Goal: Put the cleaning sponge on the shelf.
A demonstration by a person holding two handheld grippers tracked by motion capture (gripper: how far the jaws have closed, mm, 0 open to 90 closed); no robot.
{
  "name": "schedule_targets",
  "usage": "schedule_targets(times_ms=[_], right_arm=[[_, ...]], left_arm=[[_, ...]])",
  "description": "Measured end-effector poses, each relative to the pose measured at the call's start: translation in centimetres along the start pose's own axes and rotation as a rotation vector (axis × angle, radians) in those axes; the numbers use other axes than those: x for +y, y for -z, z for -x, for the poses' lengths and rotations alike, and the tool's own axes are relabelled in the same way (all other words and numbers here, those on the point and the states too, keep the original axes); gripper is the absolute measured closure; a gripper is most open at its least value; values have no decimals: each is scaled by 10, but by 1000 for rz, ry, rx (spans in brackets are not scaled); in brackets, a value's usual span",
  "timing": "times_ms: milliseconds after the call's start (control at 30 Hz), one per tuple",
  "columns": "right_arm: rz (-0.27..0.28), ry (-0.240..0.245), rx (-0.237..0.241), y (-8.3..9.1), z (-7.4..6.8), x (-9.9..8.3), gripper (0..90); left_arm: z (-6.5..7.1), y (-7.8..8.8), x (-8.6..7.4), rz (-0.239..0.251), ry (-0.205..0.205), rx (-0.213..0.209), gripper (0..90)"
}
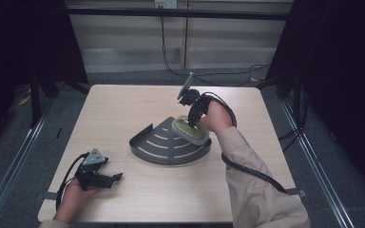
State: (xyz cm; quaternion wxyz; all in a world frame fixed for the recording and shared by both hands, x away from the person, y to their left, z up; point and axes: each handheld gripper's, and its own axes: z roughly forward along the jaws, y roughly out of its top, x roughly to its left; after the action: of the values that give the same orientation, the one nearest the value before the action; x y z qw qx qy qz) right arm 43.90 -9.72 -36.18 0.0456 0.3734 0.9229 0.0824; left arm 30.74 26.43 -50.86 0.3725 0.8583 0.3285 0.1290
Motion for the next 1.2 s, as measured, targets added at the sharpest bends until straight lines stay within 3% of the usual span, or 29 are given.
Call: schedule_targets(times_ms=[567,1200], right_arm=[[-14,-71,16,-8,2,1,714],[-18,-87,22,-15,3,2,714]], left_arm=[[0,0,0,0,0,0,130],[0,0,0,0,0,0,130]])
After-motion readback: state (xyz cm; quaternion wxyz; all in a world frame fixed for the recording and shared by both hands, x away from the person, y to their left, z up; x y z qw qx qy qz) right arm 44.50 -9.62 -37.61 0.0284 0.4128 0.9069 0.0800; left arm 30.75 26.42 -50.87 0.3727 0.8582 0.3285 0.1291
